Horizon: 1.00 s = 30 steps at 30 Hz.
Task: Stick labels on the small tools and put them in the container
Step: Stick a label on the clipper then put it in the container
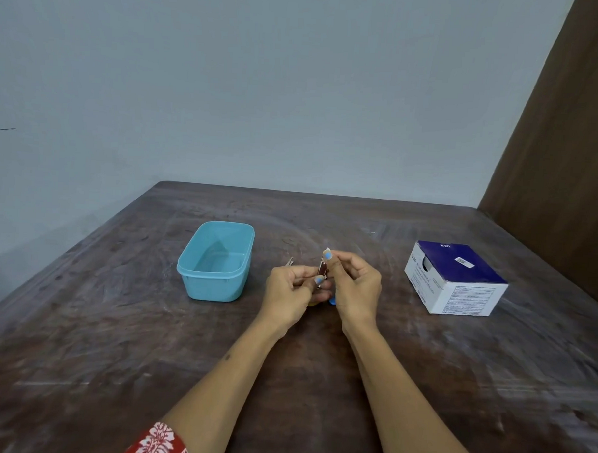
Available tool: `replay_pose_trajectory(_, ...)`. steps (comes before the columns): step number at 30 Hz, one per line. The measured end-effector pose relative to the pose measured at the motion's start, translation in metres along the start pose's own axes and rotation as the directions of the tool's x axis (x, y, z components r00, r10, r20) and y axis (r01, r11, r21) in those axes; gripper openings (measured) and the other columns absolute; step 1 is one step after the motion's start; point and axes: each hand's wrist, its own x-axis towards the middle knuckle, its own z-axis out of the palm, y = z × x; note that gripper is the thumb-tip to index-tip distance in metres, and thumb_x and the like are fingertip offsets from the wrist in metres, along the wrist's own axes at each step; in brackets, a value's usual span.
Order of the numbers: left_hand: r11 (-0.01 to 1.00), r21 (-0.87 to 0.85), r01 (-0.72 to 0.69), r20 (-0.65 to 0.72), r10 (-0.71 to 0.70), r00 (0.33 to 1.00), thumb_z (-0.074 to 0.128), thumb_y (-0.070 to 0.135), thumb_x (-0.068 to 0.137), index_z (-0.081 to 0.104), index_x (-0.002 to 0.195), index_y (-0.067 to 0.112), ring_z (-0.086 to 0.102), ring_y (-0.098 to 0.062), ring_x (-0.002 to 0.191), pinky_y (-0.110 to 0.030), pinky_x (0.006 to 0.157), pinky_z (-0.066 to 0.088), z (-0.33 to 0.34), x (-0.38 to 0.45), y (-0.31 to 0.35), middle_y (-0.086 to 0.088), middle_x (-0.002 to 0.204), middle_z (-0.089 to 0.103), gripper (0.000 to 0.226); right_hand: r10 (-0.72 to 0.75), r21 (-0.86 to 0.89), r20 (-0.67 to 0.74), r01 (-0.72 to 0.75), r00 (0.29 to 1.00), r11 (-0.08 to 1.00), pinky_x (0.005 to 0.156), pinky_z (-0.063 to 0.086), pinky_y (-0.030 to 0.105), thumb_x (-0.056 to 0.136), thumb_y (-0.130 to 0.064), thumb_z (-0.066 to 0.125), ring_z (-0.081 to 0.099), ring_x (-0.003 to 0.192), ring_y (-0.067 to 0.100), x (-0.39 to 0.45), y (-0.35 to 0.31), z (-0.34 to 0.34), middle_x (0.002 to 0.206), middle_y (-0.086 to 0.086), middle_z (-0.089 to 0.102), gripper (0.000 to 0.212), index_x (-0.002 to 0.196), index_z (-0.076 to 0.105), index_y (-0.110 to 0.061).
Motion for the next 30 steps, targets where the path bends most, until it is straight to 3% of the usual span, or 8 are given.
replay_pose_trajectory(4, 1.0, -0.012, -0.003, -0.021, 0.003, 1.0, 0.05, -0.009, 0.09, 0.065, 0.103, -0.006, 0.071, -0.012, 0.069, -0.019, 0.066, 0.057, -0.0018, 0.001, -0.0002, -0.013, 0.081, 0.07, 0.021, -0.039, -0.027, 0.072, 0.041, 0.997, 0.999, 0.047, 0.048, 0.021, 0.076, -0.009, 0.075, 0.063, 0.053, 0.012, -0.0011, 0.0006, 0.0001, 0.065, 0.005, 0.068, 0.01, 0.083, 0.073, -0.016)
replay_pose_trajectory(16, 1.0, -0.024, 0.008, -0.014, -0.009, 1.0, 0.056, -0.002, 0.088, 0.067, 0.101, -0.002, 0.071, -0.015, 0.071, -0.017, 0.064, 0.056, 0.0, -0.0002, -0.0001, -0.011, 0.08, 0.072, 0.017, 0.057, 0.077, 0.016, -0.058, 0.998, 0.995, 0.048, 0.05, 0.02, 0.083, -0.014, 0.068, 0.062, 0.053, 0.009, -0.0025, -0.0032, -0.0001, 0.07, 0.006, 0.067, 0.004, 0.08, 0.07, -0.013)
replay_pose_trajectory(21, 0.998, -0.067, 0.001, -0.06, -0.005, 0.998, 0.057, -0.002, 0.088, 0.067, 0.104, -0.001, 0.071, -0.021, 0.083, -0.022, 0.073, 0.057, -0.0008, 0.0022, -0.002, -0.012, 0.088, 0.072, 0.019, -0.101, -0.129, -0.028, 0.097, 0.995, 0.987, 0.069, 0.056, 0.029, 0.082, -0.015, 0.07, 0.069, 0.076, 0.013, -0.0024, 0.0039, -0.0013, 0.087, -0.001, 0.071, 0.013, 0.081, 0.073, -0.028)
replay_pose_trajectory(25, 0.997, -0.073, -0.013, -0.079, 0.007, 0.997, 0.059, -0.001, 0.086, 0.069, 0.101, 0.001, 0.07, -0.013, 0.08, -0.018, 0.072, 0.055, -0.0017, 0.0017, 0.0001, -0.005, 0.085, 0.072, 0.018, -0.201, -0.186, -0.032, 0.191, 0.979, 0.964, 0.068, 0.054, 0.02, 0.078, -0.008, 0.072, 0.067, 0.072, 0.005, -0.0066, 0.0006, -0.0008, 0.075, -0.008, 0.072, 0.018, 0.079, 0.072, -0.026)
replay_pose_trajectory(30, 0.996, -0.091, 0.012, -0.067, -0.018, 0.998, 0.057, -0.002, 0.088, 0.067, 0.106, -0.002, 0.069, -0.01, 0.075, -0.019, 0.075, 0.056, -0.0022, 0.0012, 0.0022, -0.002, 0.081, 0.072, 0.021, -0.262, -0.272, -0.015, 0.248, 0.965, 0.93, 0.068, 0.055, 0.027, 0.078, -0.007, 0.072, 0.066, 0.071, 0.01, -0.0072, 0.0013, -0.0009, 0.075, -0.011, 0.071, 0.025, 0.079, 0.071, -0.032)
